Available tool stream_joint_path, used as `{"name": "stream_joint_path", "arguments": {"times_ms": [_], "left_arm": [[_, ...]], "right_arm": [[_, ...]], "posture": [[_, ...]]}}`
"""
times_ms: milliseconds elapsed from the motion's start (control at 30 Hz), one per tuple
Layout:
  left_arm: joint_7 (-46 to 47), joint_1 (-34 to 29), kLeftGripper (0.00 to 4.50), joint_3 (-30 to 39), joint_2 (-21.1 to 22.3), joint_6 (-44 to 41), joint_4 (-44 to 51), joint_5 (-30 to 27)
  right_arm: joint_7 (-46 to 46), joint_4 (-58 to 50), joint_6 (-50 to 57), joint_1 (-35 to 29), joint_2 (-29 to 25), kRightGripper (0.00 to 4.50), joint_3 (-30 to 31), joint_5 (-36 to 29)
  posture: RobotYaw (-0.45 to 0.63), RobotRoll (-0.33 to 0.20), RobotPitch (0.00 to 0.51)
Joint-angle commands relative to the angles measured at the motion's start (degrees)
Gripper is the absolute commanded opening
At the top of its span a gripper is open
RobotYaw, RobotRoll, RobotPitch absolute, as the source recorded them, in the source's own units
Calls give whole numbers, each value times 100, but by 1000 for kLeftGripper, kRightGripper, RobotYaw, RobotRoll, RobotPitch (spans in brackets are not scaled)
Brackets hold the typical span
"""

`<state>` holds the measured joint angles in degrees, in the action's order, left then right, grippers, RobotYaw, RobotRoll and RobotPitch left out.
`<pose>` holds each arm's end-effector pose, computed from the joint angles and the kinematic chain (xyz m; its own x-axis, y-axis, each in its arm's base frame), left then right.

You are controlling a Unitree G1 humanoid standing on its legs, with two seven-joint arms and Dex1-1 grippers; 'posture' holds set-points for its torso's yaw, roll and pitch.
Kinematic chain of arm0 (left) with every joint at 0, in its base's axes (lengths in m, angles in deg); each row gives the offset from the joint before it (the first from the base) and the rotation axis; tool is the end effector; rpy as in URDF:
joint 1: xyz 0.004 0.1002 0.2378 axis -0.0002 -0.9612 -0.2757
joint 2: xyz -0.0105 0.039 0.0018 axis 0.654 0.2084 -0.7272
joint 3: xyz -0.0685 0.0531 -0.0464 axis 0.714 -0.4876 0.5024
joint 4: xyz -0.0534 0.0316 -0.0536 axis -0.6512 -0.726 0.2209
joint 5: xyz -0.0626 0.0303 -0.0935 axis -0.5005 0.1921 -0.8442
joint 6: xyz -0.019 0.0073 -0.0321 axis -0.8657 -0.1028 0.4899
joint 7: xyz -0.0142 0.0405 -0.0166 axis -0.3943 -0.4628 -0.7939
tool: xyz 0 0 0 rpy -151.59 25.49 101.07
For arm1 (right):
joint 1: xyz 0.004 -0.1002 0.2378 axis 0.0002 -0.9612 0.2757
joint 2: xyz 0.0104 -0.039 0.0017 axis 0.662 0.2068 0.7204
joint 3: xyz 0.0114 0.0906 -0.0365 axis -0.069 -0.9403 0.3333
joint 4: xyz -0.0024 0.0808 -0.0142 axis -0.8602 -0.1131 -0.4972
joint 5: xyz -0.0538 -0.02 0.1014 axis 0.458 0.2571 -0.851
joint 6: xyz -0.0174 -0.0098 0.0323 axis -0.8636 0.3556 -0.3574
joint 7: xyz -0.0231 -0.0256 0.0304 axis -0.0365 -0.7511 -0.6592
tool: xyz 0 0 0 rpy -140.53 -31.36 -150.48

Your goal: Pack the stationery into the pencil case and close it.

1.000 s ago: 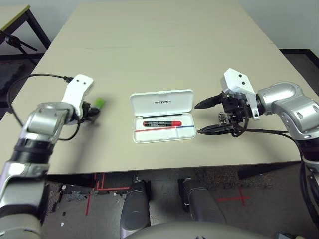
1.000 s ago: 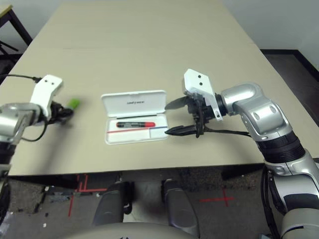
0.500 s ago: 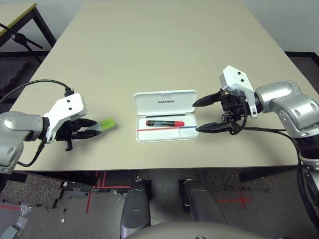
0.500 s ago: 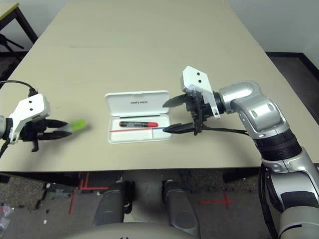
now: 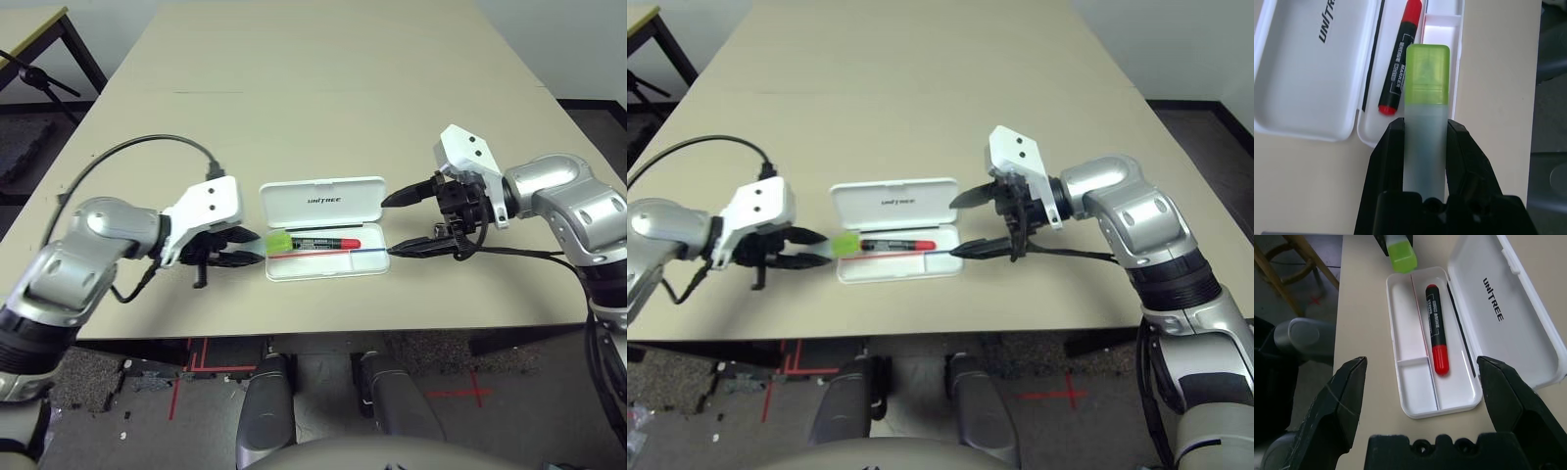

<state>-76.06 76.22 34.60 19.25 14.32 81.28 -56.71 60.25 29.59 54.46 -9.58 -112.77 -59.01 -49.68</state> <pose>0.2546 0.2039 0.2172 0.2940 -0.6976 -0.6534 0.9530 0.1617 0.2562 0.2948 -0.1955 0.2270 0.0888 0.8759 -0.4742 -0.9933 0.0426 -0.1074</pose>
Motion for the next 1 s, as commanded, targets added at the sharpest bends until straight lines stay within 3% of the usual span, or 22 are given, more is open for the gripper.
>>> {"name": "stream_joint_path", "arguments": {"times_ms": [33,233,400,1000], "left_arm": [[96,251,1083,-380,-174,-245,117,169],[336,847,1083,-1013,-807,-678,-78,470],[360,964,1083,-1491,-1147,-793,-222,662],[331,938,1083,-1750,-1411,-680,-406,838]], "right_arm": [[-10,-55,-6,-54,-49,4500,6,21],[-66,-83,4,-91,-50,4500,12,39],[-92,-99,-3,-125,-70,4500,18,52],[-141,-110,-44,-214,-77,4500,18,146]], "posture": [[-8,0,128],[-18,0,127],[-24,0,131],[-33,0,138]]}}
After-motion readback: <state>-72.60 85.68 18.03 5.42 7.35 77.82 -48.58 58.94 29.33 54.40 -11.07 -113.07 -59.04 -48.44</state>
